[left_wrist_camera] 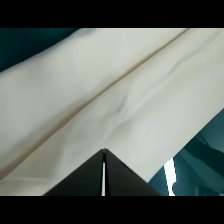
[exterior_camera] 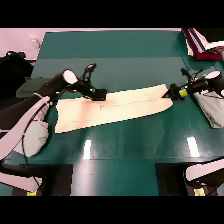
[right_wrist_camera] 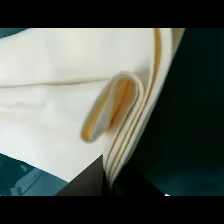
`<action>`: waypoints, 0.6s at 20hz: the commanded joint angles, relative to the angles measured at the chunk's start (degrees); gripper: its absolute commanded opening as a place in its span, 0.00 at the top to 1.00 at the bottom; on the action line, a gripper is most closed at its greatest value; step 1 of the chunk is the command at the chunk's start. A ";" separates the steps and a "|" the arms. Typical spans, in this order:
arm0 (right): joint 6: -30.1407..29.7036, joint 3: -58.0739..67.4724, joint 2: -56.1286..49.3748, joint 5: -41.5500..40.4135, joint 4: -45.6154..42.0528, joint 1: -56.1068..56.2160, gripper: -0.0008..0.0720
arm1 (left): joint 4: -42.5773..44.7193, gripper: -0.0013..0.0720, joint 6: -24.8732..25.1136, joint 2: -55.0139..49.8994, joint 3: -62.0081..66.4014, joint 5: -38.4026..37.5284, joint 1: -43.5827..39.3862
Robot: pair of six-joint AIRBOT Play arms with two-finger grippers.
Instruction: Fold the shirts.
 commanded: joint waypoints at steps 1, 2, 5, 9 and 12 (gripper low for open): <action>0.68 5.92 6.21 3.50 1.29 3.19 0.97 | 0.07 0.95 -1.22 -6.58 5.97 0.46 -3.58; 2.19 7.72 8.70 3.39 1.31 4.46 0.97 | 0.04 0.95 -1.40 -7.91 7.13 0.31 -3.96; 5.25 12.46 14.27 3.10 1.42 8.44 0.97 | -0.22 0.95 -3.04 -10.84 8.87 0.55 -4.50; 7.89 16.31 17.92 3.54 2.78 14.29 0.97 | -1.57 0.95 -3.80 -12.59 8.90 1.88 -5.84; 8.87 16.70 19.30 3.15 3.93 18.18 0.97 | -2.67 0.95 -3.76 -12.57 9.51 2.27 -5.86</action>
